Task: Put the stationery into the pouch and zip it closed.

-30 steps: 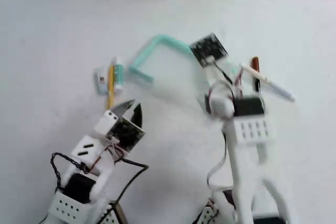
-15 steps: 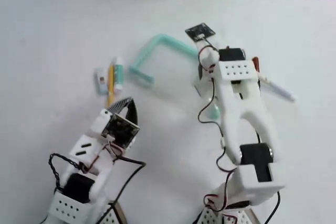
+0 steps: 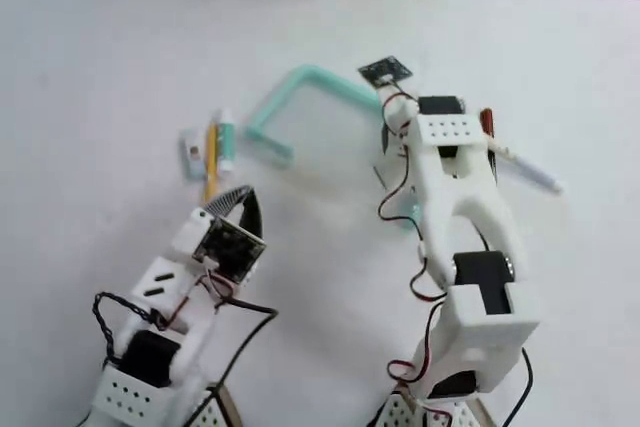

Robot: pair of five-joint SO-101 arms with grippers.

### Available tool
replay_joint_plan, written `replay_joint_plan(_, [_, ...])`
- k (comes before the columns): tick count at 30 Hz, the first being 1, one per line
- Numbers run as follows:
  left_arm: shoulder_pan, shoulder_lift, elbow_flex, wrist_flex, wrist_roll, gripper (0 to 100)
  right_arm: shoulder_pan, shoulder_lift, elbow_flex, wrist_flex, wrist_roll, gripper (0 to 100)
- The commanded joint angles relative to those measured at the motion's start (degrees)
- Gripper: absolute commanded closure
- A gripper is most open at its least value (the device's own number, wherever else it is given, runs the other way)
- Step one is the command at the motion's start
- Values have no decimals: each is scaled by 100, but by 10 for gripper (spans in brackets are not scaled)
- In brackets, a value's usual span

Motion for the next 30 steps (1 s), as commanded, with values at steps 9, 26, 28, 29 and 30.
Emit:
replay_joint_plan(9, [-13, -13, -18, -123, 9, 969, 75, -40, -220, -145, 62, 830])
replay_joint_plan(26, [-13, -13, -18, -123, 26, 969, 127, 655, -519, -382, 62, 847])
replay_joint_plan(28, [-4, -13, -18, -123, 26, 969, 136, 646, -527, -382, 62, 889])
replay_joint_plan(29, [-4, -13, -18, -123, 26, 969, 145, 646, -527, -347, 62, 906])
replay_joint_plan(30, [-4, -13, -18, -123, 26, 969, 145, 646, -527, -251, 62, 911])
